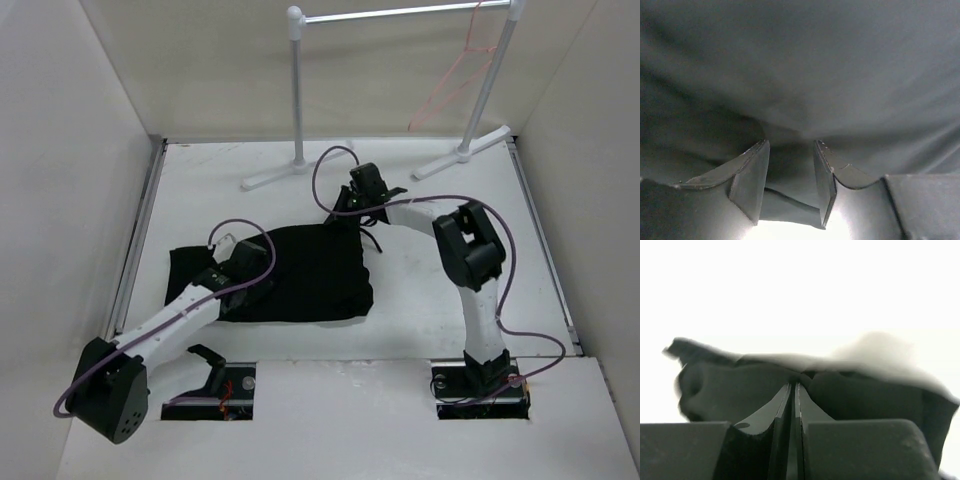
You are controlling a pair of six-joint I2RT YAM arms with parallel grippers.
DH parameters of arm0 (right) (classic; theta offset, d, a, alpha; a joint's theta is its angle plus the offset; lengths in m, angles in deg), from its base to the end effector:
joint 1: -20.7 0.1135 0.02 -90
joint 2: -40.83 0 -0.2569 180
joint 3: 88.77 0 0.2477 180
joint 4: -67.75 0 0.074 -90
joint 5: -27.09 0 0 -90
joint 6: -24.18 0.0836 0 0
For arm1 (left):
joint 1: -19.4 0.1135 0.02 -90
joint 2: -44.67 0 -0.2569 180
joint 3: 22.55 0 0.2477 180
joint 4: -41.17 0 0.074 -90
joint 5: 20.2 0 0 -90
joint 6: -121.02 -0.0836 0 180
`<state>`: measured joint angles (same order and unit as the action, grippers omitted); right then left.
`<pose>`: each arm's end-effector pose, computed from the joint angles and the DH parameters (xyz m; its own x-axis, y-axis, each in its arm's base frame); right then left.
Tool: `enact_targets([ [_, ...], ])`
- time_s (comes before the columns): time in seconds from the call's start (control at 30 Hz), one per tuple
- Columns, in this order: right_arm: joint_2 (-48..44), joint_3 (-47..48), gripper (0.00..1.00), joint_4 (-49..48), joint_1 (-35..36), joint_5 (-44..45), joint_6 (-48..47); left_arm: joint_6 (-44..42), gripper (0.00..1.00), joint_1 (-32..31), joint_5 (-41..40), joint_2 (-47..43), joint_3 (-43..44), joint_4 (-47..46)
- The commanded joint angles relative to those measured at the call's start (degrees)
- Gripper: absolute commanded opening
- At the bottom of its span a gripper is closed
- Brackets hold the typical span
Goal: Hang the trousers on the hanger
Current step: Fold the trousers at the center of the board, then pick up the hanger from the clothesline.
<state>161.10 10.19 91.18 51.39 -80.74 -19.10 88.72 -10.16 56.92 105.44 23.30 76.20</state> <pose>0.4078 0.2718 0.1372 -0.9049 0.2689 -0.3301 -0.0207 0.7467 0.6649 0.2127 -0.0992 0.1549 -0.6568 -0.5748 -0.4881 -0.3725 0.8101 -0.4527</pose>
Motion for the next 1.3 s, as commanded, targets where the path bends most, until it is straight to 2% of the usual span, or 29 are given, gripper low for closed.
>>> enact_targets([
  [0.0,4.0,5.7,0.13,-1.2,-0.9,-1.4,3.1,2.8,0.39,-0.7,-1.9,-4.5,-2.7,3.6],
  [0.13,7.5,8.1,0.13,-1.8,-0.7,-0.9,5.2,3.3,0.39,-0.5,-2.0,-8.4,-4.0,7.3],
  [0.27,8.1,8.7,0.19,-1.6,-0.5,0.0,5.8,3.2,0.40,-0.2,-1.8,-10.9,-2.1,10.6],
  [0.33,5.4,8.0,0.26,-1.2,-0.2,0.0,5.5,3.1,0.41,0.0,-1.5,-11.8,0.3,11.9],
  [0.5,-9.1,4.2,0.56,-0.6,-0.2,0.1,3.5,1.0,0.43,-0.2,-1.4,-8.7,9.2,10.8],
  [0.6,-17.1,3.0,0.65,0.5,-0.2,-1.0,2.4,-1.5,0.43,-0.7,-1.0,-3.4,14.1,8.0],
  [0.7,-23.6,2.2,0.66,3.0,-2.3,-0.7,1.0,-4.3,0.43,-1.7,-0.9,1.7,17.6,4.7],
  [0.73,-25.2,2.1,0.62,3.4,-3.2,-0.7,0.6,-5.0,0.43,-1.8,-0.8,3.3,18.5,3.6],
  [0.77,-26.6,2.5,0.50,3.9,-4.5,-0.9,0.1,-5.6,0.42,-1.8,-0.5,4.6,19.3,2.5],
  [0.83,-28.4,4.6,0.21,4.7,-7.6,-0.6,-1.2,-6.5,0.36,-1.9,1.5,7.2,20.7,-0.1],
  [0.87,-28.7,6.2,0.13,5.2,-9.5,-0.2,-2.0,-7.0,0.31,-1.9,2.3,8.0,21.2,-1.1],
  [0.9,-28.7,7.7,0.11,5.8,-11.2,0.4,-2.2,-7.3,0.24,-1.9,3.4,9.1,21.8,-2.2],
  [0.93,-28.2,10.3,0.10,7.3,-13.3,1.4,-2.7,-7.7,0.18,-2.1,4.5,10.3,22.4,-3.0],
  [1.03,-25.3,18.7,0.11,11.6,-18.9,5.9,-4.7,-8.3,0.12,-2.6,5.8,12.4,23.1,-3.8],
  [1.13,-21.1,27.0,0.25,16.2,-22.6,10.2,-6.7,-8.9,0.12,-3.5,6.1,13.5,22.9,-4.4],
  [1.27,-16.2,34.2,0.47,19.9,-25.8,11.6,-7.2,-8.9,0.18,-3.5,7.6,14.3,22.0,-5.7],
])
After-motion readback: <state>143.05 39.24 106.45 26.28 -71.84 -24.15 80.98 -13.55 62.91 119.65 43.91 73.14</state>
